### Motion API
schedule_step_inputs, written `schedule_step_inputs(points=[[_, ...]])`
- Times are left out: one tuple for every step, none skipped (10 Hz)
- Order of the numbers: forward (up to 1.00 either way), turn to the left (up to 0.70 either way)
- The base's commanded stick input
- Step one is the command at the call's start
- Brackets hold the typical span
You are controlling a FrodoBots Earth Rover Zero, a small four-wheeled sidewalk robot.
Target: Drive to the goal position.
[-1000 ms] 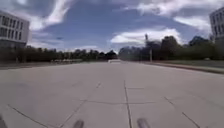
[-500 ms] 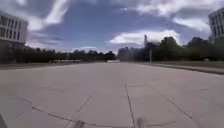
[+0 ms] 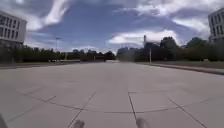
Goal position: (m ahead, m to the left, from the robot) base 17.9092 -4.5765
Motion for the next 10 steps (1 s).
schedule_step_inputs(points=[[1.00, 0.00], [1.00, 0.00], [1.00, 0.00], [1.00, 0.00], [1.00, 0.00], [1.00, 0.00], [1.00, 0.00], [1.00, 0.00], [1.00, 0.00], [1.00, 0.00]])
